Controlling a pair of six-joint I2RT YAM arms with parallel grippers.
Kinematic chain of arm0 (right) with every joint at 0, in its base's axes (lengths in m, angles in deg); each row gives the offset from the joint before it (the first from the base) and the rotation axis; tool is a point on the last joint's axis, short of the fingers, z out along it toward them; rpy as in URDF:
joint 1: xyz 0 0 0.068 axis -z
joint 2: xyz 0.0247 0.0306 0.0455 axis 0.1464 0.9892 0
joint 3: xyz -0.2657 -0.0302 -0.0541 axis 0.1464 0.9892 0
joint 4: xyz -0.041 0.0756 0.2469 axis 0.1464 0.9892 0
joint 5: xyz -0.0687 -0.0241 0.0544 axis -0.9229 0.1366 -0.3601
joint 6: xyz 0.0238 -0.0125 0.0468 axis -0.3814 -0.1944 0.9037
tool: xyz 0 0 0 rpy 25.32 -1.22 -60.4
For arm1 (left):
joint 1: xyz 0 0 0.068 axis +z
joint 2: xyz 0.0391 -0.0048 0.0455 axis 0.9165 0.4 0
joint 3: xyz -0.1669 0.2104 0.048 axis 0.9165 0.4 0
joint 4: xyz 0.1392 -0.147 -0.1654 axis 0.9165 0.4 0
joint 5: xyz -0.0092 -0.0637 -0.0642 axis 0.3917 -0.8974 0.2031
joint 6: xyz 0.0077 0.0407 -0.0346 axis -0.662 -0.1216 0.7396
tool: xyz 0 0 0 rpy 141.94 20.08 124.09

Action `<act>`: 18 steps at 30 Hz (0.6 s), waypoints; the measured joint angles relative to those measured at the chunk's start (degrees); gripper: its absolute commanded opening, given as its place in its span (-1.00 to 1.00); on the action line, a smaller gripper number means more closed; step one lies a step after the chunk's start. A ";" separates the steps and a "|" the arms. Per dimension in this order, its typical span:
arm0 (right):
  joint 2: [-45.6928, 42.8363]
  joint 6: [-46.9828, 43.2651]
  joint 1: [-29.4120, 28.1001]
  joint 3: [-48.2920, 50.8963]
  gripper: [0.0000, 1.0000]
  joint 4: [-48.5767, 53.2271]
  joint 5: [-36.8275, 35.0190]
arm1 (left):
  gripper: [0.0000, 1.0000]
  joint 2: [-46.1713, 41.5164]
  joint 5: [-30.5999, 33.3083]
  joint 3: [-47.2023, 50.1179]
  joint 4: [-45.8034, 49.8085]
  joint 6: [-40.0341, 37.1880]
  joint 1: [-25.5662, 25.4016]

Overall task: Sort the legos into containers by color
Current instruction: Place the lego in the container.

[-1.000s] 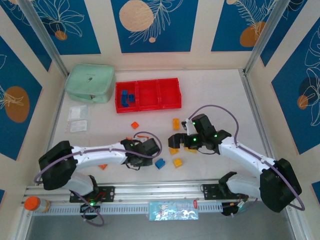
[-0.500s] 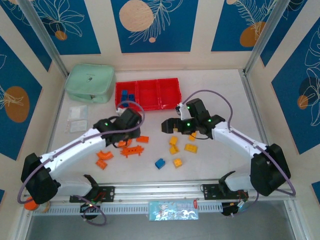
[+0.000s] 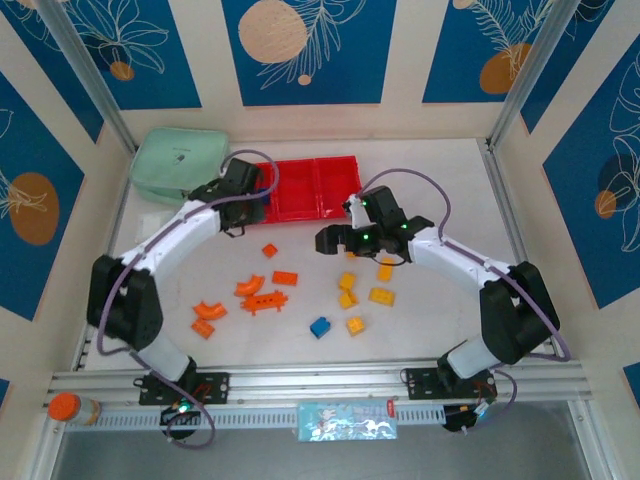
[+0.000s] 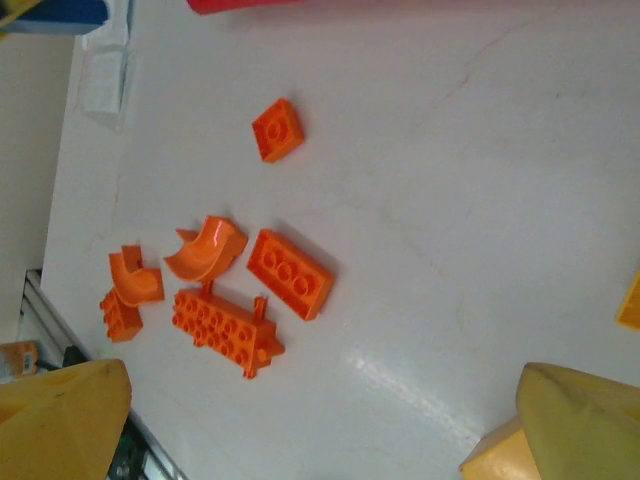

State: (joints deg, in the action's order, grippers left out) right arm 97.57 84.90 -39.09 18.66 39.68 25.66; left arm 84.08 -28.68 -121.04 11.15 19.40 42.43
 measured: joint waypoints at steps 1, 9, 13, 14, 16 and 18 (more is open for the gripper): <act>0.07 -0.02 0.00 -0.26 0.98 -0.15 -0.57 | -0.72 1.79 -0.02 -1.36 -0.31 -0.17 0.37; 0.83 -0.26 0.42 -1.55 0.98 -1.40 -2.12 | -0.65 14.38 2.19 -11.82 -1.20 -2.67 2.49; 0.85 -0.28 0.74 -1.57 0.98 -1.40 -2.14 | -0.48 18.01 4.52 -14.78 -0.85 -4.15 2.95; 0.85 -0.28 0.90 -1.57 0.98 -1.38 -2.14 | -0.42 18.69 4.96 -15.34 -0.81 -4.57 2.97; 0.85 -0.28 1.07 -1.57 0.98 -1.44 -2.14 | -0.25 20.06 5.57 -16.96 -0.31 -5.29 2.97; 0.85 -0.28 1.16 -1.57 0.98 -1.53 -2.14 | -0.20 21.16 6.08 -18.38 0.11 -6.16 2.99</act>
State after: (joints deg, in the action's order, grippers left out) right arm 98.42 84.62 -37.94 17.09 38.15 23.52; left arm 105.23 -22.60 -139.43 11.26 13.24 45.43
